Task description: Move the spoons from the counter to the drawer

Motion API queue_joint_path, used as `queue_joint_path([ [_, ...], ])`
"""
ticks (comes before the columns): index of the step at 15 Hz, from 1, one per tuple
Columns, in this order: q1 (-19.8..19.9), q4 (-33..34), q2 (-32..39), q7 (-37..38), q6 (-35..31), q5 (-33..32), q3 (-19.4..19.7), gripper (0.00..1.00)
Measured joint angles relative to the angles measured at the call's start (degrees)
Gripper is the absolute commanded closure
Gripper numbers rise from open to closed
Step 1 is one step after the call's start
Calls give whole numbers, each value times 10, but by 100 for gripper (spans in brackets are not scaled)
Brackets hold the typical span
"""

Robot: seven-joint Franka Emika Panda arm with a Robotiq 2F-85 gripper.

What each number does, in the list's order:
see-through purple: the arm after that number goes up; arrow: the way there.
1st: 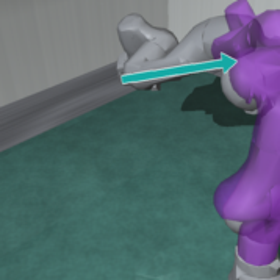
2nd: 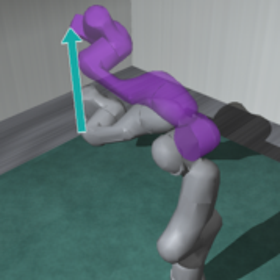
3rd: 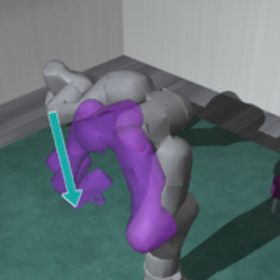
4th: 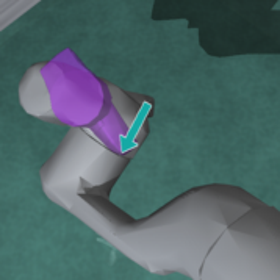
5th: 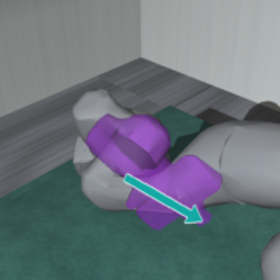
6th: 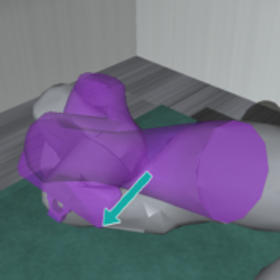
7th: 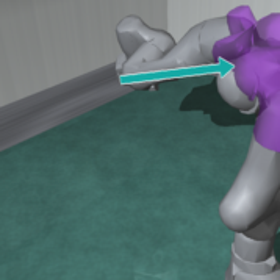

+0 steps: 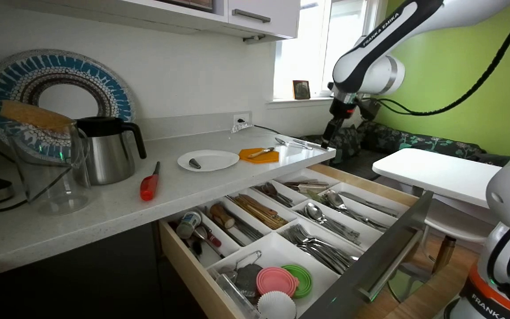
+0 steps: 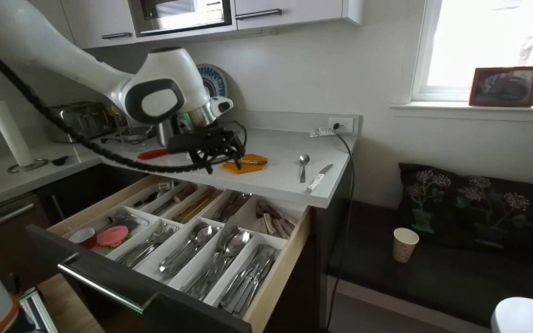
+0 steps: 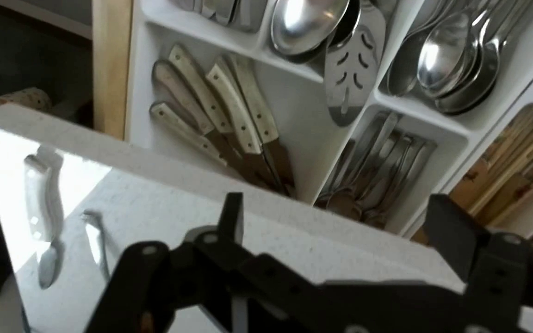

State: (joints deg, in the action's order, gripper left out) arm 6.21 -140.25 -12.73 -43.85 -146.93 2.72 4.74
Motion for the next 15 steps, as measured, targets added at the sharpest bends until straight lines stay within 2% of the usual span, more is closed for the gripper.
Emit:
queue_joint_path([
  [4, -10, 155, 29, -17, 105, 3, 23, 0],
  [9, -3, 307, 162, -81, 126, 53, 48, 0],
  [11, 0, 335, 198, -86, 126, 59, 50, 0],
  [15, 0, 348, 205, -86, 129, 60, 50, 0],
])
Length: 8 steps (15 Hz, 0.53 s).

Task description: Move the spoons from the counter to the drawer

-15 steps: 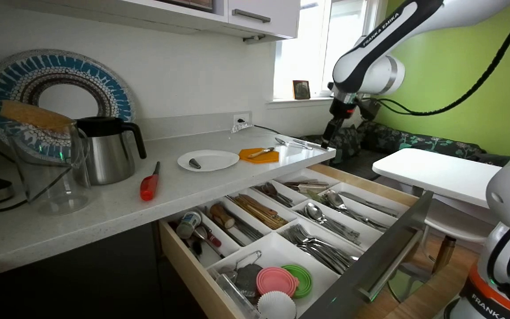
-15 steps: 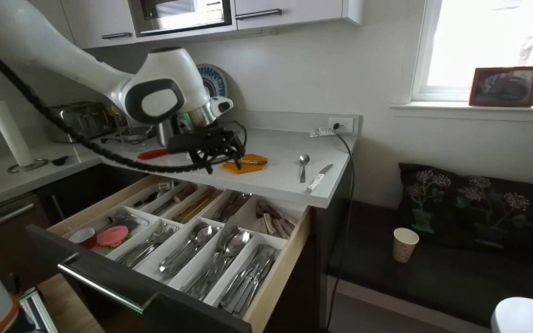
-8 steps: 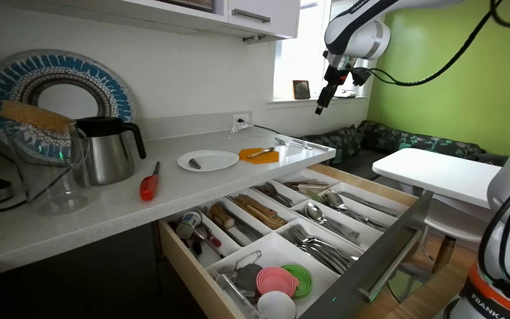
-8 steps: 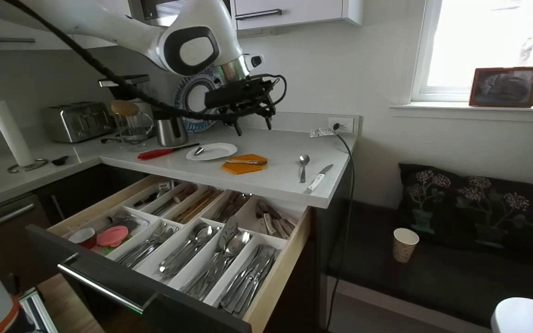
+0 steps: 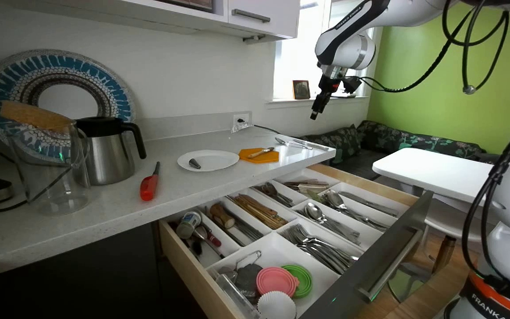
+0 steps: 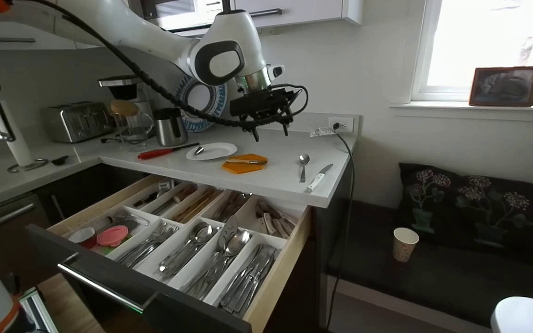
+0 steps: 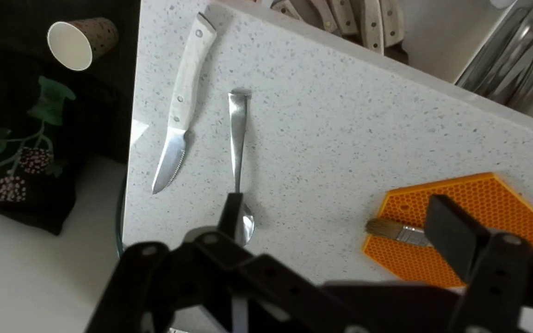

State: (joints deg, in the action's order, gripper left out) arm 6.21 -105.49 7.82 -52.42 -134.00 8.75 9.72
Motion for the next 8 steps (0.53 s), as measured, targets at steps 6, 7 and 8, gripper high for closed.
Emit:
queue_joint_path([
  [6, 8, 20, 19, 3, -9, -1, -15, 0],
  [7, 9, 31, 35, 6, -21, -1, -20, 0],
  [8, 10, 44, 55, 7, -32, 0, -25, 0],
])
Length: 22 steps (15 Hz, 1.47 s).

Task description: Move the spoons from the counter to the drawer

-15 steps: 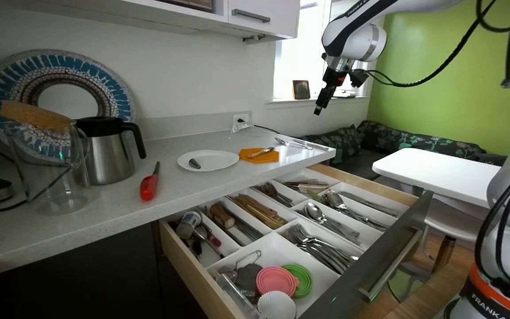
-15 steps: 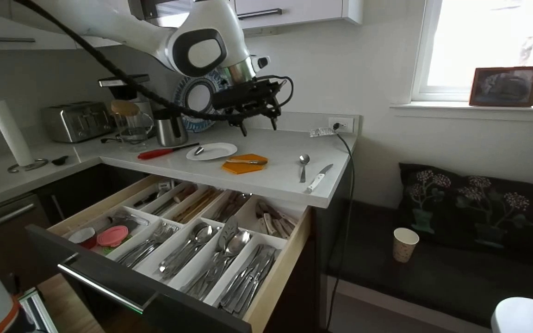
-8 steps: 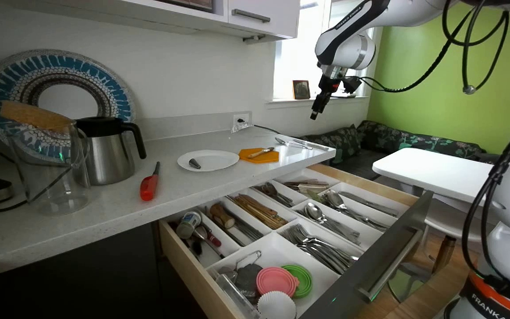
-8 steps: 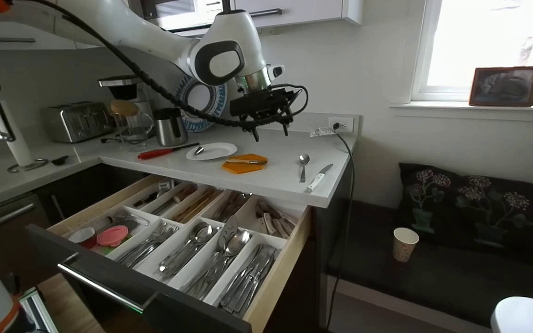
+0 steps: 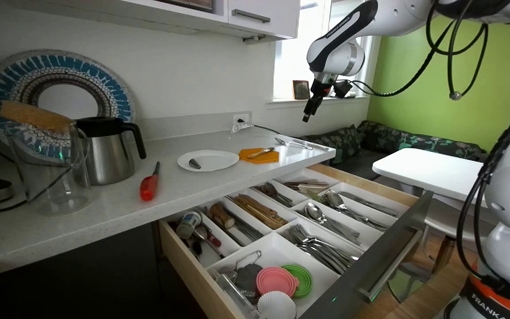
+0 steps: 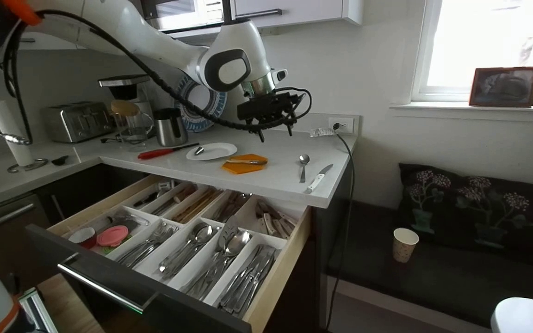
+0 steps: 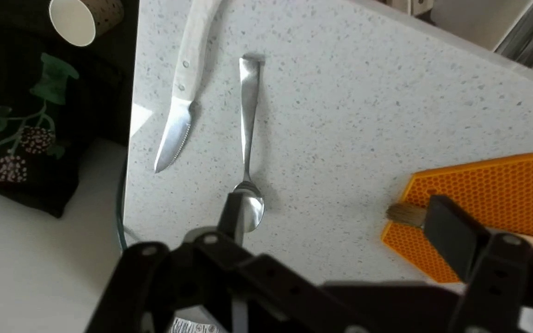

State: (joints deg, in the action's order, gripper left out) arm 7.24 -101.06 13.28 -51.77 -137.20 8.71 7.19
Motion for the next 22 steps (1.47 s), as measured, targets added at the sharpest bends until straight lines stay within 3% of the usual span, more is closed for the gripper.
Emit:
queue_joint_path([
  [10, 57, 153, 181, 17, -40, 6, -55, 0],
  [11, 66, 167, 195, 17, -39, 10, -62, 4],
  [16, 100, 228, 247, 17, -30, 22, -95, 48],
  [22, 109, 279, 289, 17, -5, 23, -109, 92],
])
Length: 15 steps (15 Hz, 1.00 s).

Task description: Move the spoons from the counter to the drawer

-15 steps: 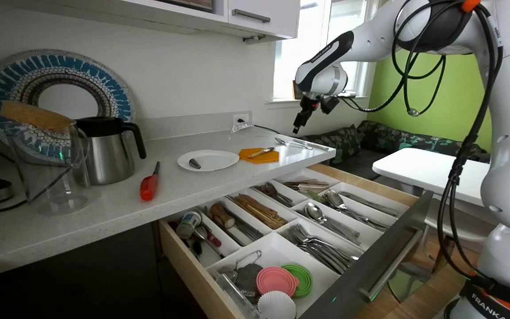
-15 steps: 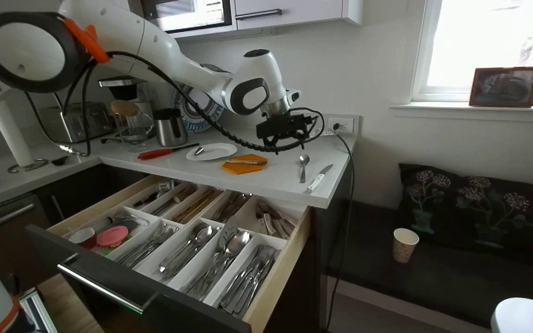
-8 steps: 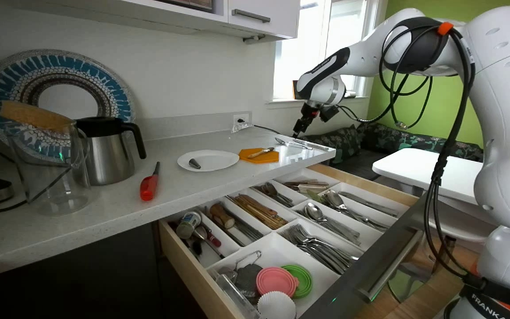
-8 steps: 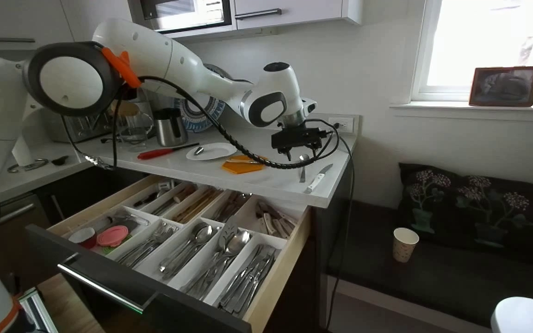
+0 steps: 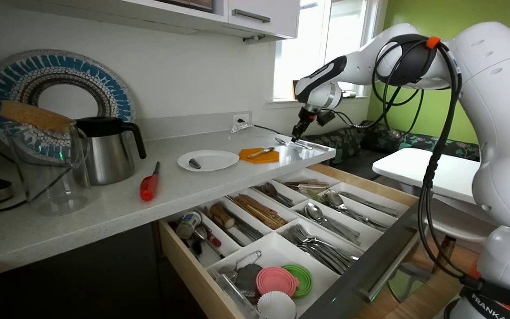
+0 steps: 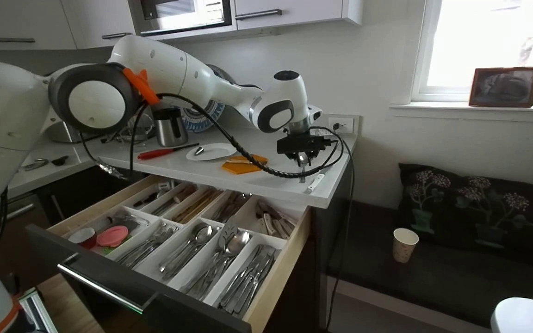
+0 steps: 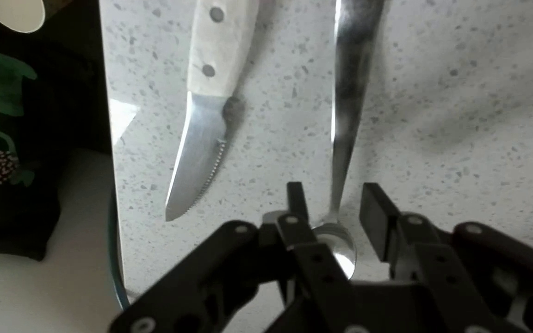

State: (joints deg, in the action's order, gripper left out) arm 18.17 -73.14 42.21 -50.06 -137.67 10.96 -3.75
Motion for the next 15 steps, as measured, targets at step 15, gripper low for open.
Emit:
queue_joint_path([
  [15, 1, 61, 45, 0, 47, 0, -3, 98],
])
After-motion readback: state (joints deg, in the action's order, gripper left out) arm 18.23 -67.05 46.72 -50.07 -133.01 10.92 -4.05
